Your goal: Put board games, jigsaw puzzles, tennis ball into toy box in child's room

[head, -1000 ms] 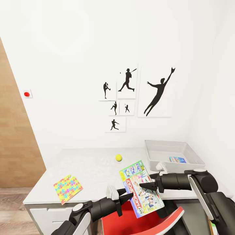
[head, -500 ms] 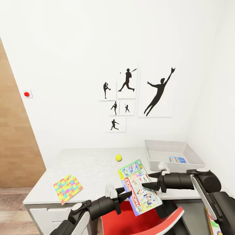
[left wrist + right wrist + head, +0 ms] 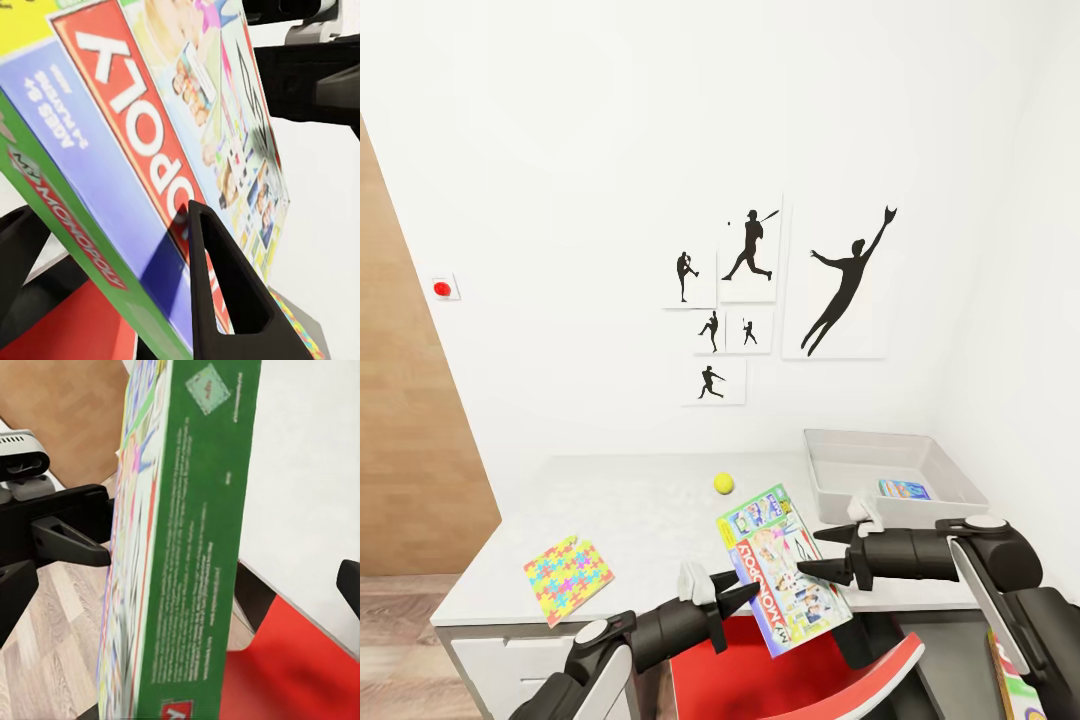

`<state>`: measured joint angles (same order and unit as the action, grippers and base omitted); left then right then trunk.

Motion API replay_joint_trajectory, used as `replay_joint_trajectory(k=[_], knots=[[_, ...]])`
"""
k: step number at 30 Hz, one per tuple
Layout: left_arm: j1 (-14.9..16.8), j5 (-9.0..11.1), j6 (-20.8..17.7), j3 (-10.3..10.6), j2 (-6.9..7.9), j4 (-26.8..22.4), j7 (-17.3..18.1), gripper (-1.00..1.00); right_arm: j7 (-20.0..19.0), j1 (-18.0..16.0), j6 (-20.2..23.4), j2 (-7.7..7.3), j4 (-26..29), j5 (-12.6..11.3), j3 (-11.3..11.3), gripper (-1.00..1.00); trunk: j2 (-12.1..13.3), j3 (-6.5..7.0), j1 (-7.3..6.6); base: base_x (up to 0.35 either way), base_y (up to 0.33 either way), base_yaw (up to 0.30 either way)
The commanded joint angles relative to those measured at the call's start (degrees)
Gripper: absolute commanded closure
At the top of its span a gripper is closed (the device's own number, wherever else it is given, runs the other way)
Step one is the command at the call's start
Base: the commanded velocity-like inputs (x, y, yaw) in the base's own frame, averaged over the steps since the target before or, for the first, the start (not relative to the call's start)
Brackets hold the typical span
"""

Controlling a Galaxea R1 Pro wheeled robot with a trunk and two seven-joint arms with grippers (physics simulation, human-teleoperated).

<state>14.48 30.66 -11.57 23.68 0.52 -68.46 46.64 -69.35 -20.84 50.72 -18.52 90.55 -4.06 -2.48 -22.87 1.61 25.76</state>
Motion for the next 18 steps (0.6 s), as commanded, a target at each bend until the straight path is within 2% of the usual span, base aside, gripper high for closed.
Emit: replay_joint_trajectory(k=[1, 18], knots=[[0.0, 0.6, -0.6, 0.1, 0.04, 0.0, 0.1, 1.0, 0.1, 0.0, 0.4, -0.06, 0.0, -0.4, -0.1, -1.0, 0.0, -0.02, 0.02, 0.0, 0.0, 0.0], [0.1, 0.6, -2.1, 0.0, -0.34, 0.0, 0.0, 1.0, 0.0, 0.4, -1.6, -0.05, 0.5, -0.4, -0.9, -1.0, 0.0, -0.02, 0.02, 0.0, 0.0, 0.0]])
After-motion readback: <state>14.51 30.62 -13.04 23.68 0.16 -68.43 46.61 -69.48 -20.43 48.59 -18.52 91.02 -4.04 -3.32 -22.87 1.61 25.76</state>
